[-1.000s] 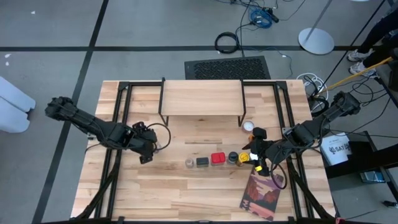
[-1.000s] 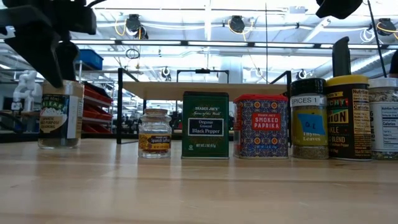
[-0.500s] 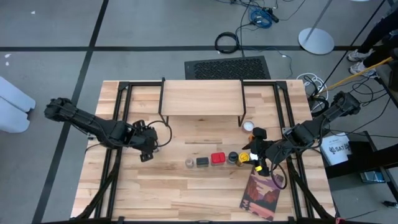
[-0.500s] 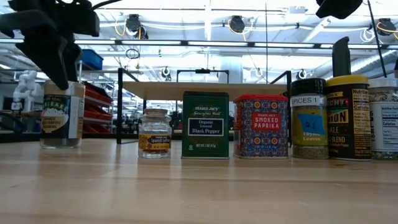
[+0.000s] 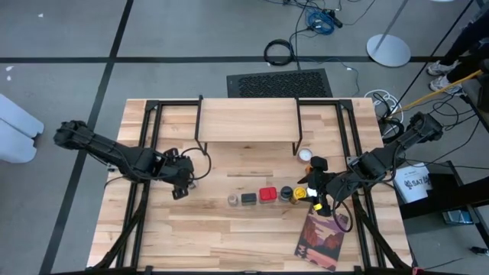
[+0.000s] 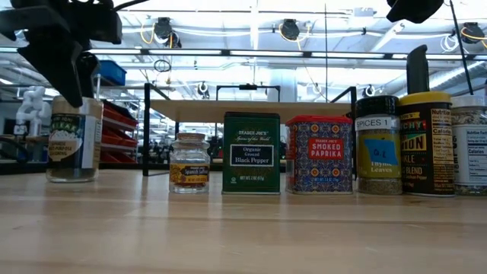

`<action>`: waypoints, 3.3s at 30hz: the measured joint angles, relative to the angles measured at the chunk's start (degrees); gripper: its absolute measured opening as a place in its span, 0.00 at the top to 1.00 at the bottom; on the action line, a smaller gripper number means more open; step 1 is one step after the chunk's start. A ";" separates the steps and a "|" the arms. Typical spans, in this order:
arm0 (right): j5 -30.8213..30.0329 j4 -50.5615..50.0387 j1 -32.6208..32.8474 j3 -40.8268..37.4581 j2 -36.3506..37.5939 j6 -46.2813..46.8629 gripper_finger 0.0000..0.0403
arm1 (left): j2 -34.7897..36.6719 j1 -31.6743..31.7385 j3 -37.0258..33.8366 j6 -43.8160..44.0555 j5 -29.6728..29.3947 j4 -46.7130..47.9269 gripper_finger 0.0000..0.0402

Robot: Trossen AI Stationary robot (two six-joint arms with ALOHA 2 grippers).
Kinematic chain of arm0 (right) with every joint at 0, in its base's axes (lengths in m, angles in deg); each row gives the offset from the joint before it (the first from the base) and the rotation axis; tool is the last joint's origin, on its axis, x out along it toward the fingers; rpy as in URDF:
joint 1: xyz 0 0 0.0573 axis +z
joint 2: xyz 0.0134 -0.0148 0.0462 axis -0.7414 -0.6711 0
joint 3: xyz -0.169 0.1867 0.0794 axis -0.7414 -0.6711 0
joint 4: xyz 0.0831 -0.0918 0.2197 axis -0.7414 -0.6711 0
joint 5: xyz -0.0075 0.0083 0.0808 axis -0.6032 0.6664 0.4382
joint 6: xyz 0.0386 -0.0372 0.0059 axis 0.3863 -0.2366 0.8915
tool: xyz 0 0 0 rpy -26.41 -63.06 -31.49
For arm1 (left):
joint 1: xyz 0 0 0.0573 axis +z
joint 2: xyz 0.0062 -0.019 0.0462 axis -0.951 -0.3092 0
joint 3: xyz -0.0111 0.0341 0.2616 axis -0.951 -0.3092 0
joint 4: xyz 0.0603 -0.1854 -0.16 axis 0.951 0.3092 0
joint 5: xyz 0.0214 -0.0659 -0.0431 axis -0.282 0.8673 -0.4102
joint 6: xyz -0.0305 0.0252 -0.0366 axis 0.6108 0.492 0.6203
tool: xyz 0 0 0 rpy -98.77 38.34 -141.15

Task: Shelf spices
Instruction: Put the brown spice bottle in the bottom center of the table

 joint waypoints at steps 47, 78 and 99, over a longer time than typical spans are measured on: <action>-5.86 3.50 -0.22 -0.04 -1.92 -2.97 0.38 | -4.76 -0.04 13.15 -7.12 3.40 -1.64 0.27; 7.50 46.34 -19.69 1.80 -21.46 -27.13 0.10 | -18.61 5.18 32.52 -36.28 -0.15 -21.22 0.27; 7.68 45.75 -21.26 6.32 -26.18 -30.36 0.10 | -19.19 5.16 33.48 -37.41 0.52 -24.57 0.27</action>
